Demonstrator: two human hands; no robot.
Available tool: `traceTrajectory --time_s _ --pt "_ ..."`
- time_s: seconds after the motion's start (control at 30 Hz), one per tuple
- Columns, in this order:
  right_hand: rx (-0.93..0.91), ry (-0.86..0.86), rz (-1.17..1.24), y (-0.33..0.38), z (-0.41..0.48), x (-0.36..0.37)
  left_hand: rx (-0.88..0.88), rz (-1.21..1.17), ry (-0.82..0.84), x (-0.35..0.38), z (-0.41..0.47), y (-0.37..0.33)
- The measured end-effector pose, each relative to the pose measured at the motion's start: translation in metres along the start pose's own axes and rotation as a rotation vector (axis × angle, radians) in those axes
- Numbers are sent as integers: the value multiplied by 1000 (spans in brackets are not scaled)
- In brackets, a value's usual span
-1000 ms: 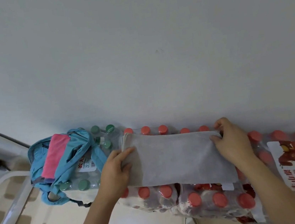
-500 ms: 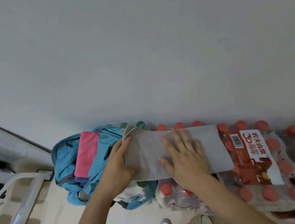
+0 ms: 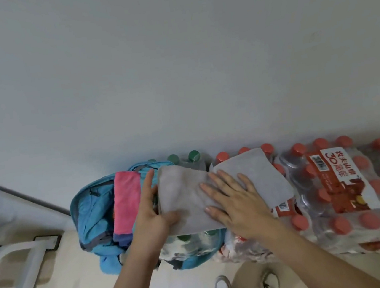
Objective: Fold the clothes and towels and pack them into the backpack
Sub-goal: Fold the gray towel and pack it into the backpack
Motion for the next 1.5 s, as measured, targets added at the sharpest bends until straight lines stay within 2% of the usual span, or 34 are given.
traceTrajectory --time_s 0.03,0.13,0.2,0.27,0.33,0.47,0.53,0.6,0.7,0.77,0.8,0.9,1.0,1.13,1.2,1.3,1.37,1.5 --pt "12 -3 63 0 0 -3 -3 -23 -11 0 -2 -3" --pt "90 128 276 11 -12 -18 1 -77 -42 3 -8 -12" --pt "32 118 361 38 -26 -31 13 -97 -53 10 -13 -20" --pt "-1 54 440 67 -35 -36 18 -69 -51 21 -16 -25" --pt "58 -64 535 81 -36 -32 30 -24 -22 32 -18 -30" --pt "124 -299 605 68 -34 -33 92 43 129 36 -15 -35" --pt "128 -327 675 62 -34 -36 189 168 171 32 -11 -38" --pt "129 -320 847 59 -35 -39 330 364 172 30 -5 -43" --pt "144 -230 1097 56 -37 -43 609 825 32 25 7 -57" --pt "172 -134 1117 49 -42 -43 750 1050 -51 19 17 -66" --pt "177 -96 1119 46 -44 -43 781 1105 -40 17 22 -71" --pt "186 -55 1230 41 -50 -44 834 1167 128 15 37 -85" --pt "275 -211 1430 32 -54 -47 781 1069 344 27 49 -105" --pt "377 -482 1253 6 -66 -52 660 913 503 71 64 -121" --pt "407 -569 1099 -9 -72 -51 666 947 531 102 73 -118" --pt "486 -626 749 -31 -78 -43 702 1079 548 144 84 -100" --pt "525 -633 596 -42 -78 -39 692 1112 554 162 90 -84" --pt "595 -638 526 -61 -73 -35 713 1178 453 177 95 -71"
Point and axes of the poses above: each hand's wrist, its own z-axis towards the middle knuckle, its own x-axis out of the palm, y = z × x, the point moved 3 cm from there along z, towards the middle knuckle, and after that the axes turned 10 degrees about z, right-handed, at the moved point
